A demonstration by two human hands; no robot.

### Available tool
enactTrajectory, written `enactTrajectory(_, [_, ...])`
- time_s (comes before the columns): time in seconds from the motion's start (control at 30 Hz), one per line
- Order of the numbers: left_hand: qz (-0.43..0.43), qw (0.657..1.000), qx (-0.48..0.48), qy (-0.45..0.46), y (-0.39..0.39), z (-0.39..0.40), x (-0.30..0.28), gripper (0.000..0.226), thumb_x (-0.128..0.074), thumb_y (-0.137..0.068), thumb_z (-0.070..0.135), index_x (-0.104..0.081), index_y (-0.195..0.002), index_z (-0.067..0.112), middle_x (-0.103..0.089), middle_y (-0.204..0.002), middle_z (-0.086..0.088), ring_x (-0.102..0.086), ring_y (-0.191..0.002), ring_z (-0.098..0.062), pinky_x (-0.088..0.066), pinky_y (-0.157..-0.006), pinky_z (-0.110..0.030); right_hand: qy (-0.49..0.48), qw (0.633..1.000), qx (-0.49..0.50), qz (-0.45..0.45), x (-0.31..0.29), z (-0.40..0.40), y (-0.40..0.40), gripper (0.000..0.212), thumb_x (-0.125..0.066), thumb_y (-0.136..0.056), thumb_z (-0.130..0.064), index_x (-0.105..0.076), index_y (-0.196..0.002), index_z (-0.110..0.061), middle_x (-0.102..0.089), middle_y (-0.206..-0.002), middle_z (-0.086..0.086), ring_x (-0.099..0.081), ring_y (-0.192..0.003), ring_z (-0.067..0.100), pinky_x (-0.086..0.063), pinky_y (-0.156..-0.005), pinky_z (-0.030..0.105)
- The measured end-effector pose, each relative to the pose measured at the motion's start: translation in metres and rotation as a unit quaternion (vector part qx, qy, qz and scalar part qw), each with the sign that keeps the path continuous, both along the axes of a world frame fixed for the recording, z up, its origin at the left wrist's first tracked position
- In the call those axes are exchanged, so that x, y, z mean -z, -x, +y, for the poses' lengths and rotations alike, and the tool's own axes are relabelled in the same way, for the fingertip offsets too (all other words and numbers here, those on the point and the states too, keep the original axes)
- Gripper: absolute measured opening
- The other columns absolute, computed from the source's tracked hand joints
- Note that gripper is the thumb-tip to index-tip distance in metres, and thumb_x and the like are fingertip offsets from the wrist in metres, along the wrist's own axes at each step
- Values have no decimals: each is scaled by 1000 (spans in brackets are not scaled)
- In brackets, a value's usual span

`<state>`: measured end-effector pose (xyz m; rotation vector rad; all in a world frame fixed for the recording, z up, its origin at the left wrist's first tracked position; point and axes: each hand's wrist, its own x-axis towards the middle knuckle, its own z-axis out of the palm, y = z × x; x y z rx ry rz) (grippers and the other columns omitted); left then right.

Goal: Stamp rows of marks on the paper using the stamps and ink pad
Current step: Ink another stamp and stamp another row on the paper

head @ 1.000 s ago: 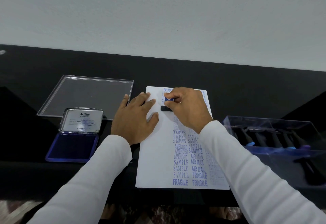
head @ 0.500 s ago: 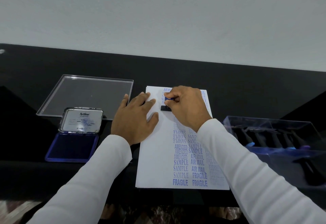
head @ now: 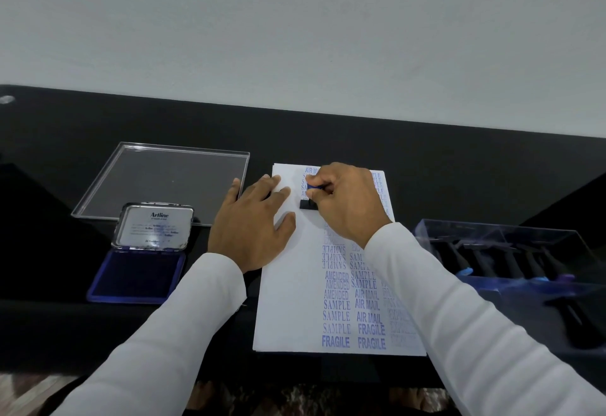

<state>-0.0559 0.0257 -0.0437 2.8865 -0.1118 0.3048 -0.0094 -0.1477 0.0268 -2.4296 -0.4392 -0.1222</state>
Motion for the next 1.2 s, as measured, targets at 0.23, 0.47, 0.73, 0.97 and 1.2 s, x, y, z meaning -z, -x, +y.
enactTrajectory(0.23, [5,1000,-1,-2,0,-1,-1,65,-29,-95,61,-55,-143,26,-45,-154,2,-40,-144,-20,-16,-124,-53,16,1000,-1,2,-1,0,1,14,-70,-90,-17,-76,-103,-12,-71,-103,0,-64,-88,14,-51,-85,22])
enactTrajectory(0.47, [12,1000,-3,1,0,-1,-3,64,-32,-94,61,-54,-144,26,-44,-155,2,-39,-145,-21,-14,-124,-52,2,1000,15,17,1,1,2,15,-70,-91,-21,-75,-104,-15,-71,-107,-1,-64,-89,14,-54,-90,27])
enactTrajectory(0.73, [14,1000,-7,-1,-1,-1,-4,65,-32,-94,62,-54,-143,26,-44,-155,2,-40,-144,-22,-15,-124,-52,-37,998,32,46,3,0,7,18,-72,-90,-22,-74,-107,-19,-71,-110,-3,-66,-90,14,-56,-92,31])
enactTrajectory(0.97, [9,1000,-3,7,2,-1,-5,63,-32,-95,59,-52,-144,27,-42,-157,4,-35,-147,-18,-12,-125,-51,-177,975,131,-3,-1,-14,14,13,-72,-89,-18,-72,-101,-23,-71,-95,-9,-69,-79,9,-62,-77,32])
enactTrajectory(1.2, [22,1000,-4,8,3,-1,-7,66,-28,-94,61,-49,-147,28,-38,-159,6,-32,-149,-17,-10,-125,-50,-274,931,239,26,7,-25,20,22,-64,-90,-16,-68,-100,-36,-72,-89,-8,-71,-76,14,-62,-74,39])
